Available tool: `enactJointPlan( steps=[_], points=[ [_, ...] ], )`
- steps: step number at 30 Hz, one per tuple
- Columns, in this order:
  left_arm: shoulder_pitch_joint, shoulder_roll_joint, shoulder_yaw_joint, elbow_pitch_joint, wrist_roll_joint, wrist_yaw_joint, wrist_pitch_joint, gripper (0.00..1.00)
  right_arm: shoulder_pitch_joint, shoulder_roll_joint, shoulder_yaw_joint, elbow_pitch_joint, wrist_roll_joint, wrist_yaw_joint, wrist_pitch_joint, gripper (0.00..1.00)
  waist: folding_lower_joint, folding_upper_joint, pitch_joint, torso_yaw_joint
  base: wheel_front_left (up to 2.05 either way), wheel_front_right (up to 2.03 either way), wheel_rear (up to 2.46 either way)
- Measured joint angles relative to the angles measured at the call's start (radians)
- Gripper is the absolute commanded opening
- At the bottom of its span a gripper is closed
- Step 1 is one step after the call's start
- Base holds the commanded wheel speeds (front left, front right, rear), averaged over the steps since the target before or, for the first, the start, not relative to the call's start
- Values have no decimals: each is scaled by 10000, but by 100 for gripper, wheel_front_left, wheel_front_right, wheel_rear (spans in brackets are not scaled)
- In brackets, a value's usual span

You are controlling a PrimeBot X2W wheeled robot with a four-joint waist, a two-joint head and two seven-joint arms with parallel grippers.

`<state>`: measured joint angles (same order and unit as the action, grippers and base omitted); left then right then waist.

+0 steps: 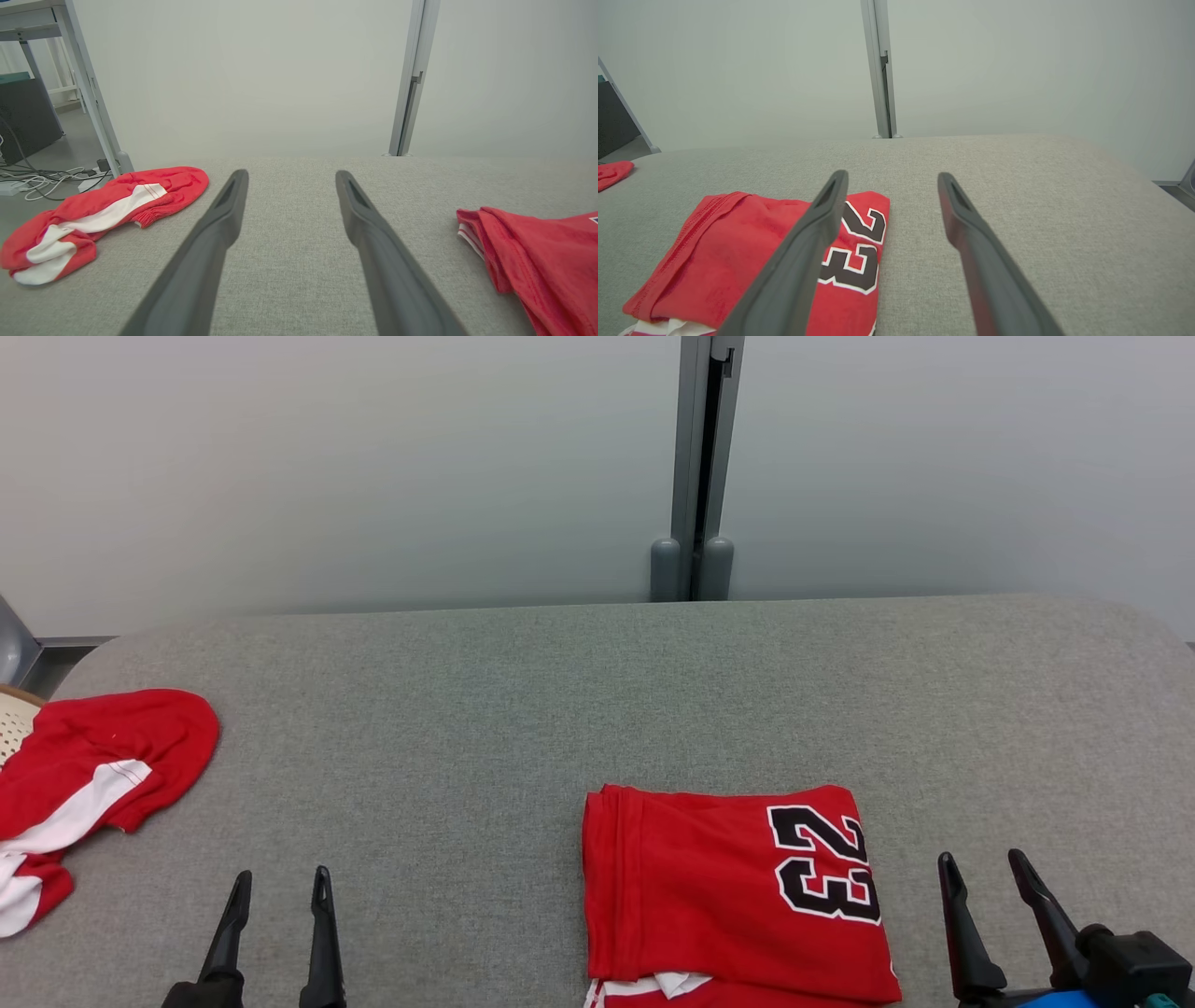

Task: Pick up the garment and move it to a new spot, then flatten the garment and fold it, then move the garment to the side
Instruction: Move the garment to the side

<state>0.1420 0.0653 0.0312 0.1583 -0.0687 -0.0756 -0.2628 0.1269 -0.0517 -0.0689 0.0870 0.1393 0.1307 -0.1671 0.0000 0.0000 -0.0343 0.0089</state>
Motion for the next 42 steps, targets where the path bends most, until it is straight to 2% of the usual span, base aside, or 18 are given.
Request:
enactJointPlan(
  steps=[9, 16, 24, 42],
  points=[
    [0, 44, 10, -56, -17, 56, 0, 100, -99, 4, 48, 127, -8, 0, 79, 100, 0, 0, 19, -55, 0, 0, 0],
    [-64, 52, -90, -123, -29, 59, 0, 100, -1367, 8, 600, 612, -242, 0, 525, 100, 0, 0, 110, -37, 0, 0, 0],
    [-193, 42, -198, -146, -23, 58, 0, 100, -2412, -75, 732, 2353, -343, 0, 911, 100, 1, 0, 264, 265, 0, 0, 0],
    [-432, 42, -322, -230, -31, 82, 0, 100, -3542, -199, 792, 6654, -61, 0, -127, 100, 1, 0, 812, 577, 0, 0, 0]
  ],
)
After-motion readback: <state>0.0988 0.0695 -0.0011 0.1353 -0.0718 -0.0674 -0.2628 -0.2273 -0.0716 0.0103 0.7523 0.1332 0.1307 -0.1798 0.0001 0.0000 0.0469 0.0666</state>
